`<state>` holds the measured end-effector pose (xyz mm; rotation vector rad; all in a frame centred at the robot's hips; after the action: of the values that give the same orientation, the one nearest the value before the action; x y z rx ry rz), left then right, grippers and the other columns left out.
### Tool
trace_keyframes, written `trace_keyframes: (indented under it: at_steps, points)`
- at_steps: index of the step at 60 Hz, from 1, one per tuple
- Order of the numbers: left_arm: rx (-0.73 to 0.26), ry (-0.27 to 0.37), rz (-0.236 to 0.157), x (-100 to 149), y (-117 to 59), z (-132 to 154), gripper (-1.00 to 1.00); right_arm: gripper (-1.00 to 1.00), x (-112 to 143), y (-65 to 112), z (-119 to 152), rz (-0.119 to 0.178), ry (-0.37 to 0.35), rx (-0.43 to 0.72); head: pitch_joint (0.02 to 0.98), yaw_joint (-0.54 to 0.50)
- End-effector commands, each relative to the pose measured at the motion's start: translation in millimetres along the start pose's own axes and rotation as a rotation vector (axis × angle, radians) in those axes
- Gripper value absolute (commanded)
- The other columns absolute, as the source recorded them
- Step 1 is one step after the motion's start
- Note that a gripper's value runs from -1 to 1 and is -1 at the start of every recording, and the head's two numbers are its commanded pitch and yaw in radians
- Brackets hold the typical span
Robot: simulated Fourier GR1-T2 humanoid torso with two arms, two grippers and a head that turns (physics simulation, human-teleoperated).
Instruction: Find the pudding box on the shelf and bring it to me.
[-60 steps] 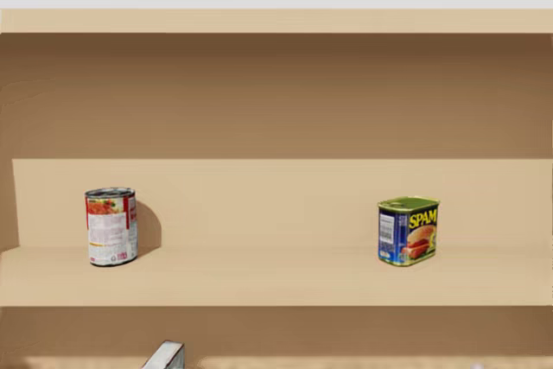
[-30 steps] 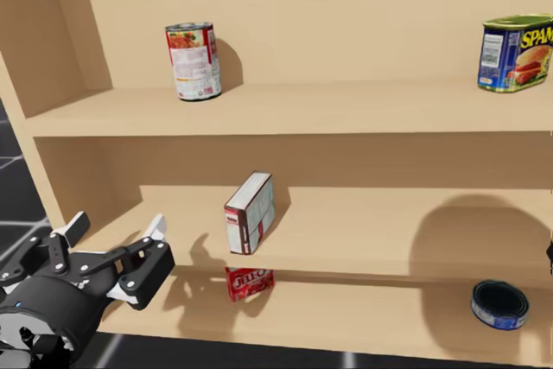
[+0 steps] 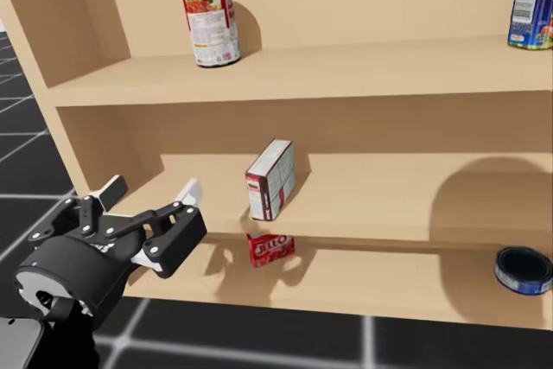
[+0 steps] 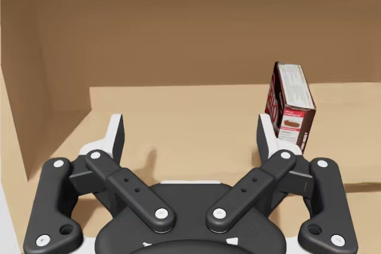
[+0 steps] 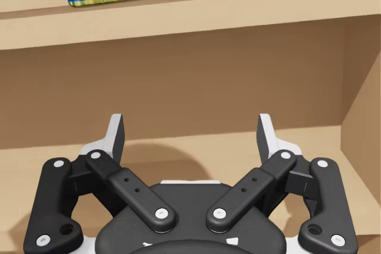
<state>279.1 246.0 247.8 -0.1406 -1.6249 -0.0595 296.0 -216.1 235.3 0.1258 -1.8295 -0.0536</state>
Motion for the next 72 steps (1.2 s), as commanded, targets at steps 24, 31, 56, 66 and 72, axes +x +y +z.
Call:
trace_keyframes:
  at_steps: [24,31,56,66,72]
  points:
    - [-0.202,0.089,0.036,18,-64.5,-9,-1.0,-1.0,2,-1.0,1,-0.003,-0.002,0.002,0.532,0.23]
    - [-0.2,0.106,0.056,10,-67.6,-27,-1.0,-1.0,3,-2.9,0,0.0,-0.007,-0.004,0.534,0.23]
    - [-0.132,0.192,-0.018,-23,-71.7,-86,-1.0,-1.0,5,-5.4,1,0.005,-0.019,-0.012,0.545,0.23]
    - [-0.129,0.207,-0.019,-30,-71.5,-95,-0.32,-1.0,5,-5.4,0,0.008,-0.018,-0.012,0.549,0.23]
    - [-0.139,0.209,-0.019,-30,-71.4,-95,1.0,-1.0,5,-5.7,1,0.006,-0.018,-0.015,0.543,0.22]
